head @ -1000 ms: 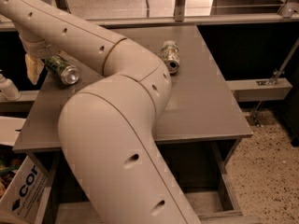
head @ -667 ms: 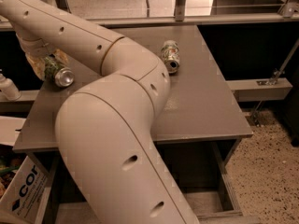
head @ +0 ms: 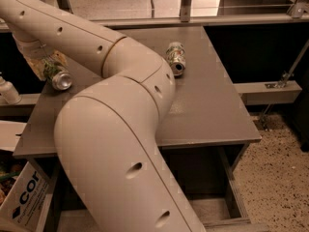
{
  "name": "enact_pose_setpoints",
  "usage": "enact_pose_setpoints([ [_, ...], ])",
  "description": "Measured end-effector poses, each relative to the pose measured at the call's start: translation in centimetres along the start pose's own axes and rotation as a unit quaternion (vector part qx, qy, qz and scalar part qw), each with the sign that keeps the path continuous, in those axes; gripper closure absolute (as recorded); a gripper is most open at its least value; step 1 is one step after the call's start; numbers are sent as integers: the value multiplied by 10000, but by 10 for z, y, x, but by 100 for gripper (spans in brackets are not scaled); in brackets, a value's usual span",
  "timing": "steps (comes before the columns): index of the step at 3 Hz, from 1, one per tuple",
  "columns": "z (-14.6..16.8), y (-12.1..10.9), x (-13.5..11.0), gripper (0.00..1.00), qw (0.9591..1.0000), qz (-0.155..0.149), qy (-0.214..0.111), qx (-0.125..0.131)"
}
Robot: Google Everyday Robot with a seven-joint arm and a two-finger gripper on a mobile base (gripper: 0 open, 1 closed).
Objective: Place green can upright
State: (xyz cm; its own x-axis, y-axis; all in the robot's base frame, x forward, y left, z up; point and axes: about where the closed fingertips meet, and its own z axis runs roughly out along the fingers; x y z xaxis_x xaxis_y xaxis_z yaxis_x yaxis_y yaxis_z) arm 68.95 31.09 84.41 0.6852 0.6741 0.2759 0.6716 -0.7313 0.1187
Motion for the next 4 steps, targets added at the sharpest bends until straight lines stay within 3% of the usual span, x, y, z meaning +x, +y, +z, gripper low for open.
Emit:
enact_pose_setpoints([
  [1, -17, 5, -2, 100, 9991, 241, 242, 244],
  [2, -41, 9, -12, 100, 9950, 417, 613, 672],
  [3, -65, 16, -27, 100, 9826, 550, 1109, 1387],
  [4, -82, 28, -44, 100, 9644, 656, 1586, 2013],
])
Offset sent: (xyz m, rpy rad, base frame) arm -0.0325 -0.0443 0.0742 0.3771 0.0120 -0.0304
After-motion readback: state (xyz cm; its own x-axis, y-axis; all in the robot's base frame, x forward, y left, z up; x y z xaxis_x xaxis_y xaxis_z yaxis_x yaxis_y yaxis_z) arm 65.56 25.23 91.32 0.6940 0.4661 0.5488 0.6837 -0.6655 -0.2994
